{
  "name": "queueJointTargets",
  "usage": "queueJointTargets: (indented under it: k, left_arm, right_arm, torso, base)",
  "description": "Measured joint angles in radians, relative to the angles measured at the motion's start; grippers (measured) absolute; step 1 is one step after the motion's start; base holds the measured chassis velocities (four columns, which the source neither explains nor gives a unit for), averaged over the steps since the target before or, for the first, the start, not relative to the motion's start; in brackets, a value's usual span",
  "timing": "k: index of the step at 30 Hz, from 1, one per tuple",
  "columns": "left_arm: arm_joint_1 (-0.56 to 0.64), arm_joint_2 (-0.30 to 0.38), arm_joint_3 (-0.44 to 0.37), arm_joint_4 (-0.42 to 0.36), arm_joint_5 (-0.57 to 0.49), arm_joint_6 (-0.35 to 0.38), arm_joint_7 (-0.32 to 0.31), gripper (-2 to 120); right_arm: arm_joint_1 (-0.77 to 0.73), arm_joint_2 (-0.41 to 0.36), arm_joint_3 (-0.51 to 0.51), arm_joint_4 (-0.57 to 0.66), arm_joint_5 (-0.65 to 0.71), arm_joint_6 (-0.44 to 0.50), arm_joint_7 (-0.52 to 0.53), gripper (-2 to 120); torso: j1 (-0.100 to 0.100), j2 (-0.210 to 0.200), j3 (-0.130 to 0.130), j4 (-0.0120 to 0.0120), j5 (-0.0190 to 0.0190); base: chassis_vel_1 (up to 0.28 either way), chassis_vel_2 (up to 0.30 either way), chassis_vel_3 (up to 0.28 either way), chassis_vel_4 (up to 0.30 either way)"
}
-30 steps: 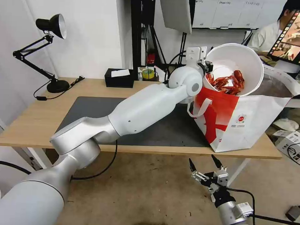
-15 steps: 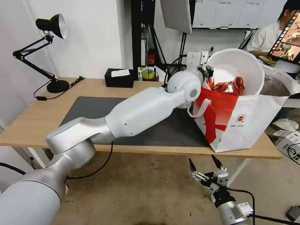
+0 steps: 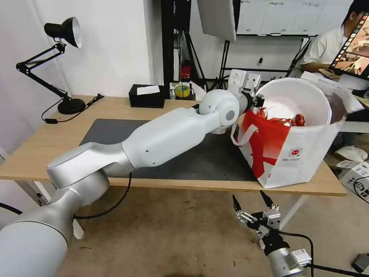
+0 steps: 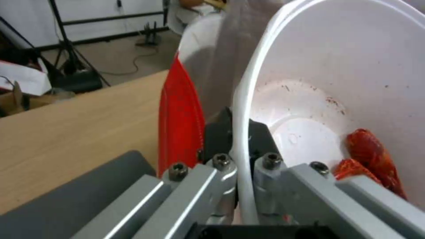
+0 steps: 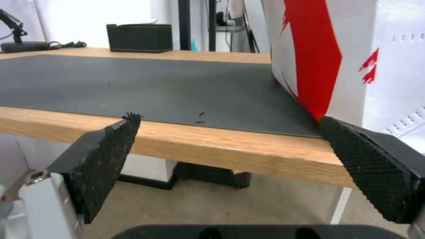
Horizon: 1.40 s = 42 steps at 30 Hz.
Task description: Pick up the trash from the table and place it into the takeout bag.
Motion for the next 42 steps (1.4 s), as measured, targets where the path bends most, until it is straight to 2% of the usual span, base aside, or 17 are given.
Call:
queueJointTargets:
  k: [5, 8, 11, 13, 14, 16, 18, 23, 25, 27, 29, 31, 35, 37, 38, 39, 42]
  left_arm:
    - [-0.001, -0.004, 0.015, 0.001, 0.008, 0.034, 0.015, 1]
    - [-0.001, -0.013, 0.017, 0.0, 0.011, 0.035, 0.016, 11]
    - [-0.001, -0.023, 0.017, -0.001, 0.012, 0.035, 0.015, 25]
    - [-0.001, -0.023, 0.017, -0.002, 0.012, 0.036, 0.015, 27]
    - [-0.002, -0.023, 0.017, -0.002, 0.011, 0.036, 0.014, 35]
    - [-0.002, -0.022, 0.017, -0.002, 0.011, 0.037, 0.014, 38]
    - [-0.002, -0.02, 0.017, -0.002, 0.011, 0.037, 0.014, 51]
    - [0.0, -0.013, 0.011, -0.013, 0.014, 0.031, 0.013, 64]
    - [0.003, 0.015, 0.005, -0.044, 0.018, -0.011, 0.023, 75]
    - [0.004, 0.029, 0.003, -0.06, 0.02, -0.031, 0.03, 78]
    - [0.008, 0.075, -0.005, -0.105, 0.024, -0.07, 0.05, 90]
    - [0.009, 0.083, -0.007, -0.111, 0.024, -0.077, 0.054, 93]
    - [0.026, 0.132, -0.018, -0.147, 0.018, -0.123, 0.107, 99]
    - [0.047, 0.182, -0.019, -0.177, 0.018, -0.184, 0.194, 100]
    - [0.047, 0.182, -0.019, -0.177, 0.018, -0.184, 0.194, 100]
    - [0.071, 0.232, -0.019, -0.207, 0.026, -0.247, 0.283, 100]
    - [0.101, 0.277, -0.021, -0.24, 0.042, -0.286, 0.34, 100]
  right_arm:
    - [0.0, 0.0, 0.0, 0.0, 0.0, 0.0, 0.0, 100]
    - [0.0, 0.0, 0.0, 0.0, 0.0, 0.0, 0.0, 100]
    - [0.0, 0.0, 0.0, 0.0, 0.0, 0.0, 0.0, 100]
    - [0.0, 0.0, 0.0, 0.0, 0.0, 0.0, 0.0, 100]
    - [0.0, 0.0, 0.0, 0.0, 0.0, 0.0, 0.0, 100]
    - [0.0, 0.0, 0.0, 0.0, 0.0, 0.0, 0.0, 100]
    - [0.0, 0.0, 0.0, 0.0, 0.0, 0.0, 0.0, 100]
    - [0.0, 0.0, 0.0, 0.0, 0.0, 0.0, 0.0, 100]
    - [0.0, 0.0, 0.0, 0.0, 0.0, 0.0, 0.0, 100]
    - [0.0, 0.0, 0.0, 0.0, 0.0, 0.0, 0.0, 100]
    - [0.0, 0.0, 0.0, 0.0, 0.0, 0.0, 0.0, 100]
    - [0.0, 0.0, 0.0, 0.0, 0.0, 0.0, 0.0, 100]
    - [0.0, 0.0, 0.0, 0.0, 0.0, 0.0, 0.0, 100]
    - [0.0, 0.0, 0.0, 0.0, 0.0, 0.0, 0.0, 100]
    - [0.0, 0.0, 0.0, 0.0, 0.0, 0.0, 0.0, 100]
    - [0.0, 0.0, 0.0, 0.0, 0.0, 0.0, 0.0, 100]
    - [0.0, 0.0, 0.0, 0.0, 0.0, 0.0, 0.0, 100]
  torso:
    - [0.0, 0.0, 0.0, -0.0001, 0.0001]
    - [0.0, 0.0, 0.0, -0.0001, 0.0]
    - [0.0, 0.0, 0.0, -0.0003, 0.0001]
    - [0.0, 0.0, 0.0, -0.0003, 0.0001]
    - [0.0, 0.0, 0.0, -0.0002, 0.0001]
    - [0.0, 0.0, 0.0, -0.0002, 0.0001]
    - [0.0, 0.0, 0.0, -0.0002, 0.0001]
    - [0.0, 0.0, 0.0, -0.0003, 0.0]
    - [0.0, 0.0, 0.0, -0.0003, 0.0001]
    - [0.0, 0.0, 0.0, -0.0003, 0.0001]
    - [0.0, 0.0, 0.0, 0.0, 0.0]
    - [0.0, 0.0, 0.0, 0.0, 0.0]
    - [0.0, 0.0, 0.0, -0.0001, 0.0]
    - [0.0, 0.0, 0.0, 0.0001, -0.0001]
    - [0.0, 0.0, 0.0, 0.0001, -0.0001]
    - [0.0, 0.0, 0.0, 0.0001, -0.0002]
    - [0.0, 0.0, 0.0, 0.0, -0.0003]
  base:
    - [0.0, 0.0, 0.0, 0.0]
    - [0.0, 0.0, 0.0, 0.0]
    - [0.0, 0.0, 0.0, 0.0]
    - [0.0, 0.0, 0.0, 0.0]
    - [0.0, 0.0, 0.0, 0.0]
    - [0.0, 0.0, 0.0, 0.0]
    - [0.0, 0.0, 0.0, 0.0]
    - [0.0, 0.0, 0.0, 0.0]
    - [0.0, 0.0, 0.0, 0.0]
    - [0.0, 0.0, 0.0, 0.0]
    - [0.0, 0.0, 0.0, 0.0]
    - [0.0, 0.0, 0.0, 0.0]
    - [0.0, 0.0, 0.0, 0.0]
    - [0.0, 0.0, 0.0, 0.0]
    - [0.0, 0.0, 0.0, 0.0]
    - [0.0, 0.0, 0.0, 0.0]
    - [0.0, 0.0, 0.0, 0.0]
